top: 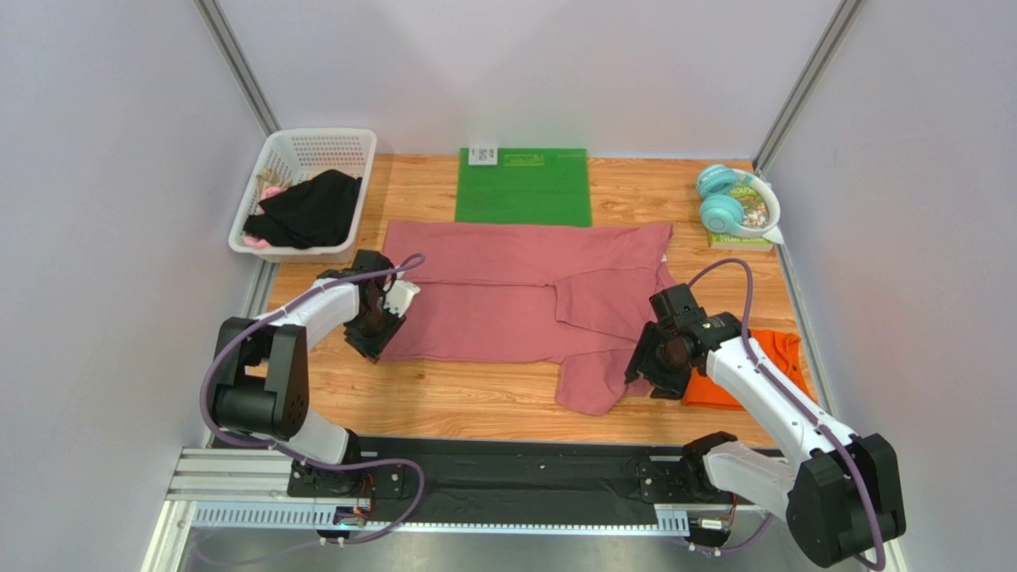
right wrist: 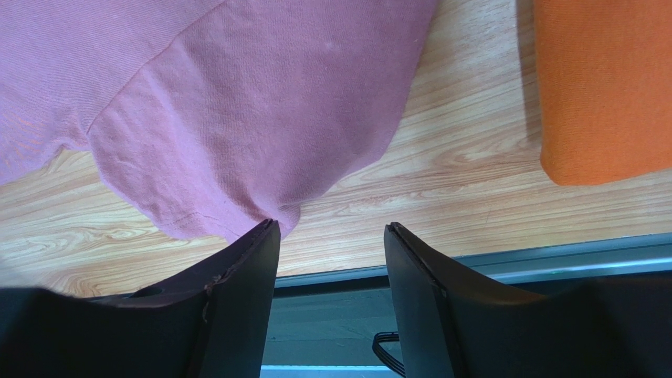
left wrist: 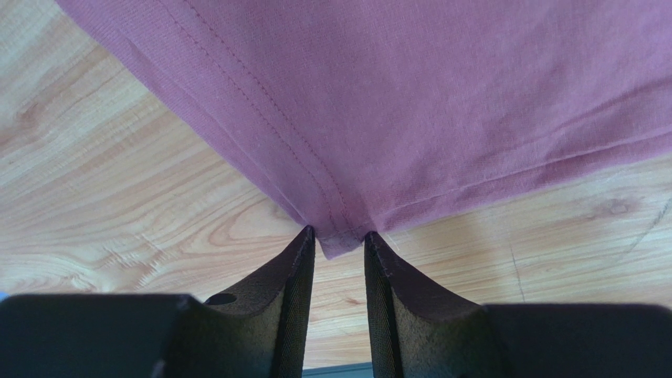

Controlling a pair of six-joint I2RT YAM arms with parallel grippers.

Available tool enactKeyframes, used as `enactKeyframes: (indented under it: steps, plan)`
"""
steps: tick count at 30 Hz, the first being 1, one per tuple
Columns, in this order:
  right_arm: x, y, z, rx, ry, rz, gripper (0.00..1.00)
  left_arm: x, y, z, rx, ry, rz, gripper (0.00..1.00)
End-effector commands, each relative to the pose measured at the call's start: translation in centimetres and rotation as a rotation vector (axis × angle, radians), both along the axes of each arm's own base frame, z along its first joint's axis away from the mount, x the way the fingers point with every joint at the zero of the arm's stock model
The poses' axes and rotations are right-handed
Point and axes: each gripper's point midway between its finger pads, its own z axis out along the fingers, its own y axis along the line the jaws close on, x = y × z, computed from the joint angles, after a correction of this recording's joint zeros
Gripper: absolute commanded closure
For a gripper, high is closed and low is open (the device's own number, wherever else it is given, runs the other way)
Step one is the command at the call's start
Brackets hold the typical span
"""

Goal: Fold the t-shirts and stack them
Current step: Grap the side of the flattened tshirt closest away from the robot with both arms

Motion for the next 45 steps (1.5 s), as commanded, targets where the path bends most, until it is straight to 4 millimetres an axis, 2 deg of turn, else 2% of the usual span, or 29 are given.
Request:
enactKeyframes:
  steps: [1,5,8,10,11,14,18,24,27,29,35,42,45]
  plan:
    - [0.0,-0.3,0.5,-0.01,-0.011,-0.027,0.42,0.9,-0.2,-0.5,-0.004,-0.02,0.018,0.64]
    - [-0.6,-0.5,0.2,-0.019,0.01,-0.037,0.42,1.1,-0.1,-0.8,-0.002,-0.025,0.016,0.64]
    - [-0.5,-1.6,0.0,-0.075,0.001,-0.088,0.42,1.1,-0.1,-0.9,0.001,-0.022,0.016,0.65]
    - [-0.4,-2.4,0.0,-0.114,0.0,-0.124,0.42,1.0,-0.1,-1.0,-0.004,-0.02,0.015,0.72]
    - [-0.4,-2.6,0.0,-0.123,-0.001,-0.135,0.42,1.0,-0.2,-1.0,-0.005,-0.021,0.014,0.82]
    - [-0.3,-3.0,-0.5,-0.147,0.001,-0.162,0.42,1.1,-0.1,-0.8,-0.006,-0.023,0.012,0.89]
    - [0.0,-3.2,-1.6,-0.168,0.011,-0.171,0.42,1.2,0.0,-0.7,-0.002,-0.026,0.013,0.89]
    - [0.6,-2.4,-4.2,-0.156,0.046,-0.153,0.44,1.2,0.0,-0.7,0.002,-0.028,0.013,0.89]
    - [1.1,-1.8,-5.1,-0.134,0.051,-0.131,0.55,1.3,0.0,-0.5,0.003,-0.036,0.012,0.89]
    - [1.4,-1.6,-5.3,-0.129,0.049,-0.126,0.57,1.3,0.0,-0.5,0.003,-0.036,0.011,0.89]
    - [2.1,-1.4,-5.1,-0.132,0.042,-0.11,0.57,1.4,-0.1,-0.5,-0.001,-0.036,0.013,0.89]
    - [2.9,-0.4,-2.9,-0.083,-0.025,-0.096,0.57,1.2,-0.1,-0.7,-0.002,-0.025,0.01,0.89]
    - [3.1,-0.6,-2.9,-0.092,-0.037,-0.096,0.56,1.2,-0.2,-0.8,-0.007,-0.024,0.012,0.89]
